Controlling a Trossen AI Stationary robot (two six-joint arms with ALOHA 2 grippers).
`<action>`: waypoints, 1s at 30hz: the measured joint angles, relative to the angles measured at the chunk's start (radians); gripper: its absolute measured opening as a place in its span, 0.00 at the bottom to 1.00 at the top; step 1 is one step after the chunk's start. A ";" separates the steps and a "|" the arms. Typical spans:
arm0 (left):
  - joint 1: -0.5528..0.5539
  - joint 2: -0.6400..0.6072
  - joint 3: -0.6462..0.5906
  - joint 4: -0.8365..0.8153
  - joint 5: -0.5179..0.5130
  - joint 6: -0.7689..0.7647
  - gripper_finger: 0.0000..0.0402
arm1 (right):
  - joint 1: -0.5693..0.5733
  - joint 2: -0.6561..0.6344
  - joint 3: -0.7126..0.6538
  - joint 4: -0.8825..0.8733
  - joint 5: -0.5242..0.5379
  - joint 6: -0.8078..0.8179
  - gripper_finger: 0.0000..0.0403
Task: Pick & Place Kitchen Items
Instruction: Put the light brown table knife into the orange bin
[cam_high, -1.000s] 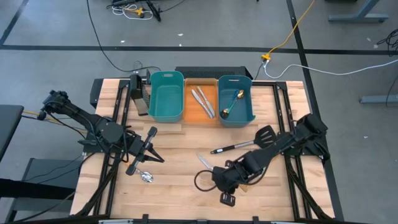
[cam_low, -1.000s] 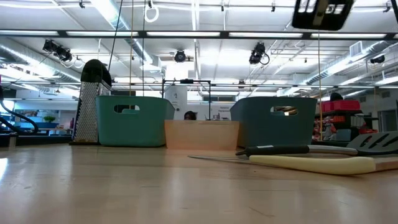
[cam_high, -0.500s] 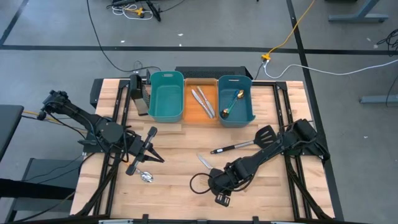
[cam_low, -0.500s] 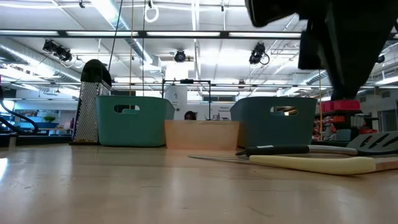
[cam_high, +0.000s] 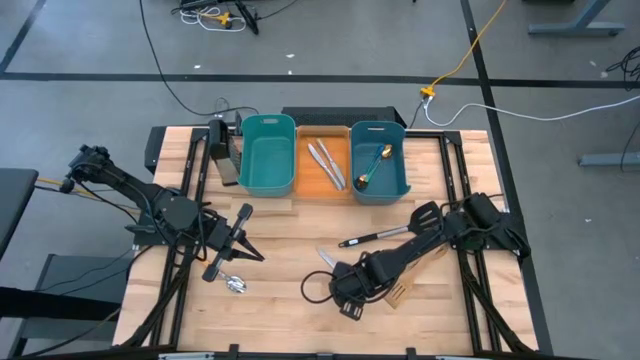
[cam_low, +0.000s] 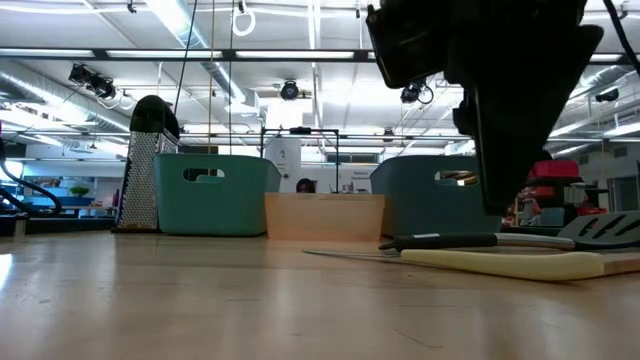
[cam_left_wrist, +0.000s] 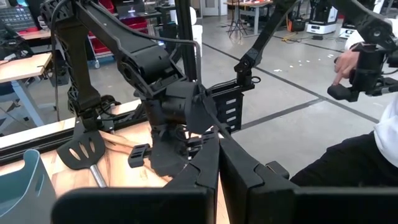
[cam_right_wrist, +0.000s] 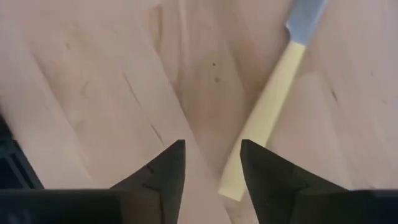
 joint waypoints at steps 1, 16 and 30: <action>0.000 0.000 0.000 -0.001 0.000 0.000 0.05 | -0.002 0.000 0.000 -0.008 -0.003 0.001 0.40; 0.000 0.000 0.000 -0.001 0.000 0.000 0.05 | -0.007 0.024 0.000 -0.050 -0.002 0.026 0.37; 0.000 0.000 0.000 -0.003 0.000 0.001 0.05 | -0.013 0.089 -0.001 -0.055 -0.003 0.026 0.37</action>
